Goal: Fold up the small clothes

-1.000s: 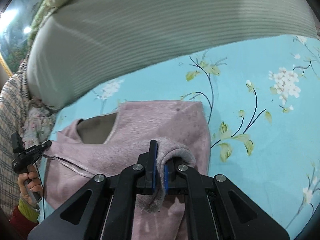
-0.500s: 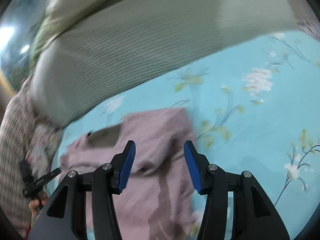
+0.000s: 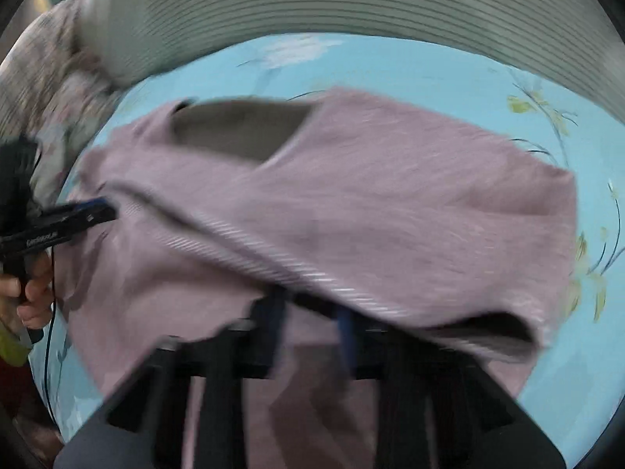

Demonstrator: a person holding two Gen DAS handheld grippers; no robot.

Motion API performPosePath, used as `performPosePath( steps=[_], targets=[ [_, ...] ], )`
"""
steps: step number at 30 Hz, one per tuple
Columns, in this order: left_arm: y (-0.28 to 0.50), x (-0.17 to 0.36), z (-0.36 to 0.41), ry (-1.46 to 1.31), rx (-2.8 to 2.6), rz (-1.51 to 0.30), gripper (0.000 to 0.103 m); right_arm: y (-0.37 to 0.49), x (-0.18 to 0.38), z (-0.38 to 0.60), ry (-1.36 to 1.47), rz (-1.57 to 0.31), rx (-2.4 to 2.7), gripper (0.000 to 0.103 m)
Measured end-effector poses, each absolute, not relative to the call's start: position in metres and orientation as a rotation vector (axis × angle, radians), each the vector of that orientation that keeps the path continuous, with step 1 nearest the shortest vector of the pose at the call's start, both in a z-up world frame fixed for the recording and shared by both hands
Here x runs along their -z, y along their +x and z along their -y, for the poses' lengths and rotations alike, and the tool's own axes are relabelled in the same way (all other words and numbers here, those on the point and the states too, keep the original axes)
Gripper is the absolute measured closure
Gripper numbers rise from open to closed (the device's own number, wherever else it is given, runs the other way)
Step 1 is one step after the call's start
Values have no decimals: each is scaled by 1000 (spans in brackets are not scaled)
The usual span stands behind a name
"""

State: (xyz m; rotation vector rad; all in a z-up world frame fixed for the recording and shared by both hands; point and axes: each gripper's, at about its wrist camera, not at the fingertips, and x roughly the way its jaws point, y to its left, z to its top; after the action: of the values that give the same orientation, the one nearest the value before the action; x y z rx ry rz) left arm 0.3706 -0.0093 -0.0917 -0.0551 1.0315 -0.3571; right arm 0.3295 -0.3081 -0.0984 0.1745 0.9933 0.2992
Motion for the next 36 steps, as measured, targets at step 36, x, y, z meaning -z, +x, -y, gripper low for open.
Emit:
performPosePath(
  steps=[36],
  targets=[
    [176,117,-103,-571,224,-1010,56,193,75,364,542,-787,-100,100]
  ],
)
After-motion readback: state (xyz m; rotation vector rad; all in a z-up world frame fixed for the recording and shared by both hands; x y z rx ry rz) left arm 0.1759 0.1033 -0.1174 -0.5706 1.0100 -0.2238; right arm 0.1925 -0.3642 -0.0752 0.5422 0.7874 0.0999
